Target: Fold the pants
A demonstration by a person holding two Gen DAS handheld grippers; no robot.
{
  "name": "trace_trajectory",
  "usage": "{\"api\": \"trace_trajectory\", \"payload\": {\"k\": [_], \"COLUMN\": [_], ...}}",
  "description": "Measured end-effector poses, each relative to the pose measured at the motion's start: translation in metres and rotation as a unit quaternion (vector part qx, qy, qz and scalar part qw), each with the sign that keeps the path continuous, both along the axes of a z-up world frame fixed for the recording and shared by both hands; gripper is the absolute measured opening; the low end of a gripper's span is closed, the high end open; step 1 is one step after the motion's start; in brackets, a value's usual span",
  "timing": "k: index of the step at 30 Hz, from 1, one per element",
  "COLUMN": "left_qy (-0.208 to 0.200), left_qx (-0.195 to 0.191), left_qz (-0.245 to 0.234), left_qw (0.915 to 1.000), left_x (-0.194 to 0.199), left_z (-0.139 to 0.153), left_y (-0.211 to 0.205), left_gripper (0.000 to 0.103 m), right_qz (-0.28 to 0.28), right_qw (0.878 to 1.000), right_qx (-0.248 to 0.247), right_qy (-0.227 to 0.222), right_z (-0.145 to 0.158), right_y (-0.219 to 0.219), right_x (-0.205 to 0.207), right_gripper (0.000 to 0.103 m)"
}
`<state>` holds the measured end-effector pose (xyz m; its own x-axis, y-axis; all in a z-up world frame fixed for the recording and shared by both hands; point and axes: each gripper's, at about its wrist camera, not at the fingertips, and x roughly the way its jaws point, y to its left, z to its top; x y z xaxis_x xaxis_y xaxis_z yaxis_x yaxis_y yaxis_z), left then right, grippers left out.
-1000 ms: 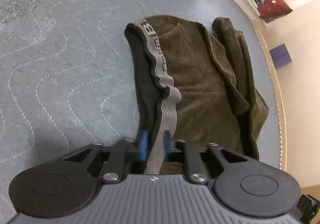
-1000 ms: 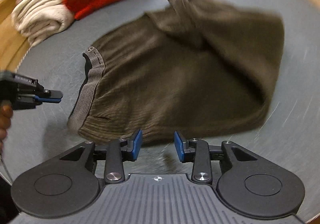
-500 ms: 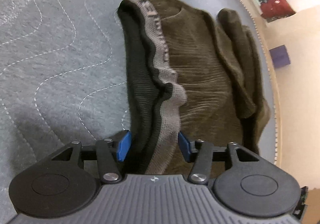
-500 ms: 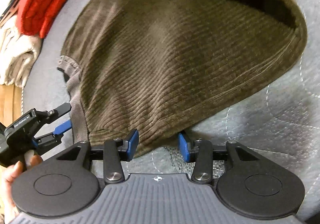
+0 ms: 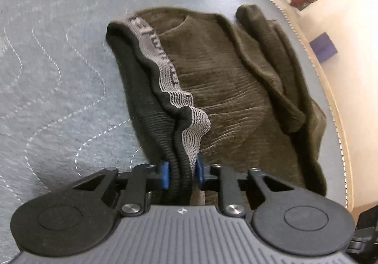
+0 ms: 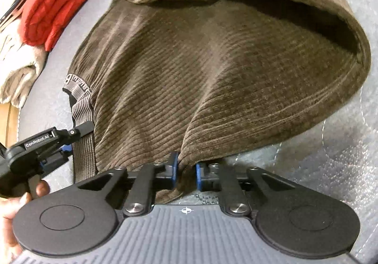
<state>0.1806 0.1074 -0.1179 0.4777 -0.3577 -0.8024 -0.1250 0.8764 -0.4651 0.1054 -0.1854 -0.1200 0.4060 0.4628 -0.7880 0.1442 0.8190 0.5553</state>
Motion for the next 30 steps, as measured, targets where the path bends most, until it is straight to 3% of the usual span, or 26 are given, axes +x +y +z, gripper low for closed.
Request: {"api": "trace_trajectory", "payload": {"k": [6,9,14,17,21,23,26,30], "left_qy": [-0.045,-0.034,-0.028,-0.005,0.045,0.06,0.054,0.033], "left_qx": [0.027,0.046,0.083,0.091,0.105,0.128,0.175,0.149], "left_qz": [-0.003,-0.007,-0.019,-0.01,0.008,0.009,0.011,0.019], "left_qw": [0.9986,0.9983,0.996,0.9958,0.9934,0.99,0.9831,0.9881], "left_x": [-0.026,-0.04,-0.084,-0.112,-0.143,-0.147,-0.145,-0.136], "left_z": [0.049,0.063,0.089,0.096,0.094,0.098,0.111,0.13], "left_y": [0.0,0.009,0.049,0.083,0.117,0.119,0.115,0.111], "left_gripper": [0.016,0.016,0.015,0.015,0.014,0.003,0.011,0.024], "right_qz": [0.052,0.094,0.17,0.245,0.346,0.37,0.392,0.37], "right_qw": [0.995,0.988,0.977,0.96,0.927,0.917,0.907,0.918], "right_qx": [-0.048,-0.066,-0.064,-0.06,-0.064,-0.077,-0.116,-0.106], "right_qy": [-0.074,-0.104,-0.115,-0.12,-0.127,-0.125,-0.107,-0.091], "right_z": [0.034,0.05,0.063,0.068,0.071,0.069,0.065,0.075], "right_y": [0.017,0.032,0.065,0.098,0.14,0.154,0.161,0.134], "right_x": [-0.024,-0.042,-0.076,-0.1,-0.134,-0.145,-0.145,-0.134], "right_gripper": [0.01,0.01,0.01,0.01,0.01,0.012,0.021,0.023]}}
